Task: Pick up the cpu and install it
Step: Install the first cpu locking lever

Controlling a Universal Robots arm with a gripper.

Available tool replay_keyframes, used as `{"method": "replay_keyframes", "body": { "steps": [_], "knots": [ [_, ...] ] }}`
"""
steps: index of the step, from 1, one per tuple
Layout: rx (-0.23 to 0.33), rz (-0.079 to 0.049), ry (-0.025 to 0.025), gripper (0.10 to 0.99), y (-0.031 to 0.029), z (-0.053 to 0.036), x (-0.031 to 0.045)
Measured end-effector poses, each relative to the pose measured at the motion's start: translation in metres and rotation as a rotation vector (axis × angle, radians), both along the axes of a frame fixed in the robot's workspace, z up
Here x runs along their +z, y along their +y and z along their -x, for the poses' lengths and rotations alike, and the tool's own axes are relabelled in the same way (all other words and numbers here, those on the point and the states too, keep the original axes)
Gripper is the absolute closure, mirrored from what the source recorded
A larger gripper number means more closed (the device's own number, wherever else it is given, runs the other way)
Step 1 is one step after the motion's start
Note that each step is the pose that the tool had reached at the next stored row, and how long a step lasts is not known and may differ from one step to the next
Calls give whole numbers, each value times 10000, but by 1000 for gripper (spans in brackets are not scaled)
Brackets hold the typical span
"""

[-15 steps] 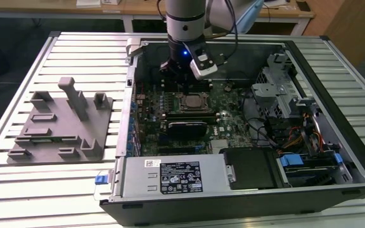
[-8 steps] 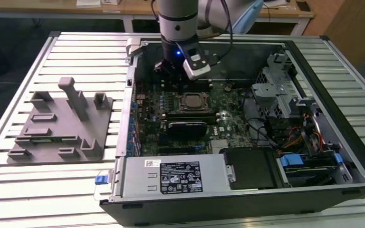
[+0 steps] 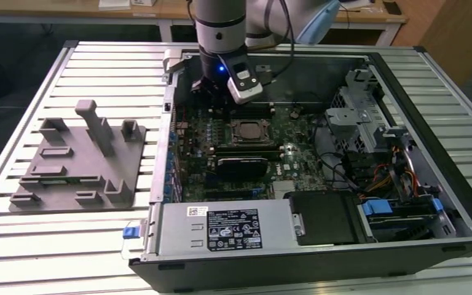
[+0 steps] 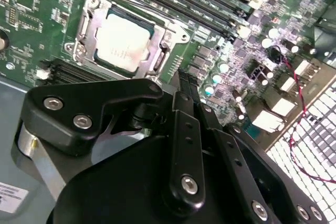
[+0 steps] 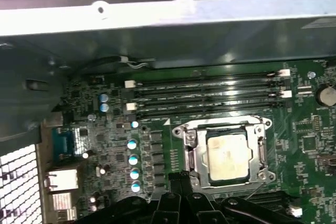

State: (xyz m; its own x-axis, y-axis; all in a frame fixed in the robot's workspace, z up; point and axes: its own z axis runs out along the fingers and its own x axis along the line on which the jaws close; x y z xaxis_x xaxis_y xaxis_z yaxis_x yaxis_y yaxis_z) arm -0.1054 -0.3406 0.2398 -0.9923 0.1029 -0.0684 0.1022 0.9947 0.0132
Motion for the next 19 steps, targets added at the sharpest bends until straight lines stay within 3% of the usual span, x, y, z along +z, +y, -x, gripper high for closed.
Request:
{"method": "replay_keyframes", "body": {
  "steps": [4,13,19],
  "knots": [
    [2,-192,-1,980,-7,30,0],
    [0,-216,-1,980,-9,36,-2],
    [-1,-532,-2,980,-29,69,-9]
  ]
}}
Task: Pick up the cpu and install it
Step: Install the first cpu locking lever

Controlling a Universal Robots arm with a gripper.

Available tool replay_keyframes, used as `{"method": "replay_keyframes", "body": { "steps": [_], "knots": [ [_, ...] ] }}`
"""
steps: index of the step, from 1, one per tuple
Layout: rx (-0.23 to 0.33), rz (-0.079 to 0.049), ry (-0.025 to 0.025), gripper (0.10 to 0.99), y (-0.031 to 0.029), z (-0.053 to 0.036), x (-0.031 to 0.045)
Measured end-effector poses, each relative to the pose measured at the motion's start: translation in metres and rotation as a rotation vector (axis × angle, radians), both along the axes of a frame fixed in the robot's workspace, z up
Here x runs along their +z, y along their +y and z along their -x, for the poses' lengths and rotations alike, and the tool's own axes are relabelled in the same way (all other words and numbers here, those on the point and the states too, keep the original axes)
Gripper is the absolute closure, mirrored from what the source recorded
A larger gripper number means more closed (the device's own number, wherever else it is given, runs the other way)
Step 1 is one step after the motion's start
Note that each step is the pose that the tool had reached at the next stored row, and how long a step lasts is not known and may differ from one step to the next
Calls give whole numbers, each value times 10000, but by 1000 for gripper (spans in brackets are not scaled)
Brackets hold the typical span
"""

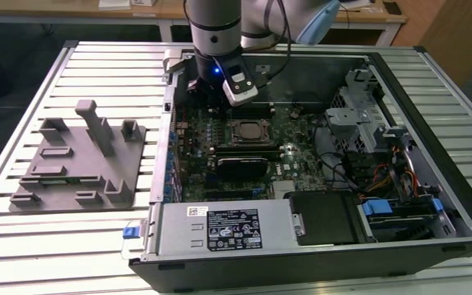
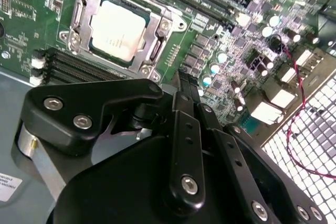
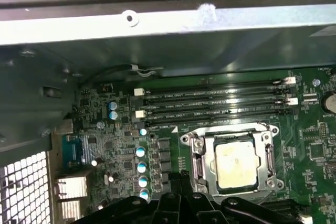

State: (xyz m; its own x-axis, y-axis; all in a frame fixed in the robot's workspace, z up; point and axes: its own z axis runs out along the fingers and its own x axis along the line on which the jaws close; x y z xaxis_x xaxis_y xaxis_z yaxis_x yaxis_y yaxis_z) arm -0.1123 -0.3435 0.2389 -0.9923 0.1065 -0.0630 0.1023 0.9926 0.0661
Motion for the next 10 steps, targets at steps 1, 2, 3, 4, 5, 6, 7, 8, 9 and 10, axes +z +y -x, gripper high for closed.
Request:
{"method": "replay_keyframes", "body": {
  "steps": [1,2,3,4,5,6,7,8,9,10],
  "knots": [
    [1,-84,0,980,-5,6,-1],
    [1,-189,1,980,-9,13,-2],
    [1,-328,1,980,-13,19,-3],
    [1,-508,0,980,-19,24,-3],
    [1,-694,0,980,-24,27,-3],
    [1,-873,2,980,-29,29,-3],
    [1,-1054,-1,980,-34,29,-4],
    [1,-1233,2,980,-39,30,-4],
    [1,-1409,2,980,-41,30,-4],
    [2,-1539,3,980,-42,31,-4]
  ]
}}
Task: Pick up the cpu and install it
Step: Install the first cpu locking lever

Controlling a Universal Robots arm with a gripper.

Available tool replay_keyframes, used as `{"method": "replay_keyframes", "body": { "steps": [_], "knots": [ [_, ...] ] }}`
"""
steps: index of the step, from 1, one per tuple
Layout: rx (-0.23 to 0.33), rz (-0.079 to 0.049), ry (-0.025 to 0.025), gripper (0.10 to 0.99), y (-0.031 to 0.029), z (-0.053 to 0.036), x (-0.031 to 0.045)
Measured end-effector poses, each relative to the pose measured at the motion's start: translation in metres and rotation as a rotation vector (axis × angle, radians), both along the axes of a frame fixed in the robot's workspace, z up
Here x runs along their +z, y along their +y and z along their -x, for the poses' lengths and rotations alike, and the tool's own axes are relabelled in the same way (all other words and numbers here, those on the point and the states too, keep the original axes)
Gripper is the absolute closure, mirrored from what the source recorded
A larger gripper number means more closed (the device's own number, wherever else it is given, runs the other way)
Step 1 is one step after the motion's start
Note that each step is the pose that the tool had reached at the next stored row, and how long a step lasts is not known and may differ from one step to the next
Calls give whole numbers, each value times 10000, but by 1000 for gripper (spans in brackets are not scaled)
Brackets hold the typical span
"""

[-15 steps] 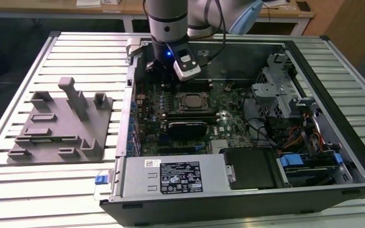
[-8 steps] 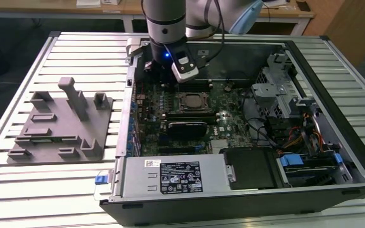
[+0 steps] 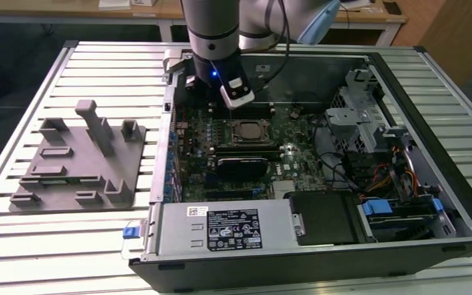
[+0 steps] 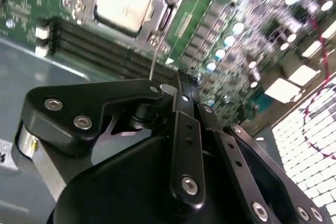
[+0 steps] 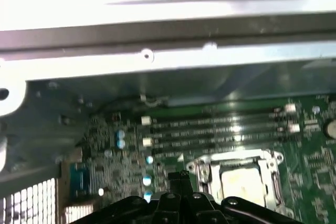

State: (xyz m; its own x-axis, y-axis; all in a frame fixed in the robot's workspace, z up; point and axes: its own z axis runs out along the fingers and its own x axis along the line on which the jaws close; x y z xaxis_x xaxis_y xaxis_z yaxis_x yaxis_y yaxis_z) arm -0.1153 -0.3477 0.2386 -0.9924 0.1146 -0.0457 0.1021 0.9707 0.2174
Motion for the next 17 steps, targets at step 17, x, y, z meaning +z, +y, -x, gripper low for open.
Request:
{"method": "replay_keyframes", "body": {
  "steps": [17],
  "knots": [
    [2,-540,291,980,-1,-252,-5]
  ]
}}
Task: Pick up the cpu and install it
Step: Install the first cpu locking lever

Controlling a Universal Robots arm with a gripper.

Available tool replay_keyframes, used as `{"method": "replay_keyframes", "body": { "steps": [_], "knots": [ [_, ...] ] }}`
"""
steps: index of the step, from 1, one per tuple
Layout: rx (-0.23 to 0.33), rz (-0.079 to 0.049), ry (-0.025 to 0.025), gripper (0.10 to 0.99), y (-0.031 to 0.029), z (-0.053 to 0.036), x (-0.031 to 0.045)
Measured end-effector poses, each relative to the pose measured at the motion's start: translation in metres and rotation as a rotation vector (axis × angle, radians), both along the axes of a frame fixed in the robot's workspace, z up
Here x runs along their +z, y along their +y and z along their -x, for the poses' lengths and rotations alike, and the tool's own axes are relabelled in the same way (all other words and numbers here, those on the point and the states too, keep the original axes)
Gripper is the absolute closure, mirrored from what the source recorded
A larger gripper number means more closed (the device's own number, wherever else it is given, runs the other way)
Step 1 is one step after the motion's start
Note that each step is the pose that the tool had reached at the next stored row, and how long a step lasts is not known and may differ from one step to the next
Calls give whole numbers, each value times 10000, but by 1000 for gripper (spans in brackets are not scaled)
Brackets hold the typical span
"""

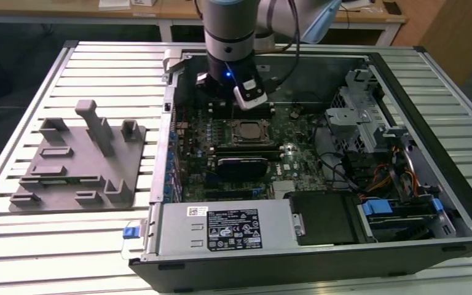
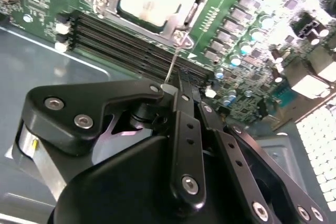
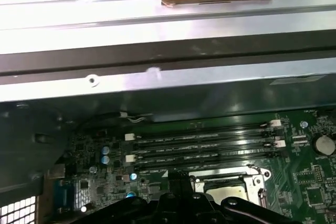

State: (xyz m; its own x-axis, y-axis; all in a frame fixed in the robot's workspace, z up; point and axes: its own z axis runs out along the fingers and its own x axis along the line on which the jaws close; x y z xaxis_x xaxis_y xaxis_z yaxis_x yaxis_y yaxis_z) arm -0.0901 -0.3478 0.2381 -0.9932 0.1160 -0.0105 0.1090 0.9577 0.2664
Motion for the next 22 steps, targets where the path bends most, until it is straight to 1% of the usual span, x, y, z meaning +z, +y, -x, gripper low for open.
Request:
{"method": "replay_keyframes", "body": {
  "steps": [4,9,13,17,20,22],
  "knots": [
    [0,-4,34,980,0,-112,0],
    [-47,-3,39,980,0,-233,0],
    [-123,-2,39,980,0,-295,-4],
    [-203,77,38,980,0,-348,-16],
    [-269,120,34,980,0,-370,-33],
    [-303,123,21,980,0,-376,-46]
  ]
}}
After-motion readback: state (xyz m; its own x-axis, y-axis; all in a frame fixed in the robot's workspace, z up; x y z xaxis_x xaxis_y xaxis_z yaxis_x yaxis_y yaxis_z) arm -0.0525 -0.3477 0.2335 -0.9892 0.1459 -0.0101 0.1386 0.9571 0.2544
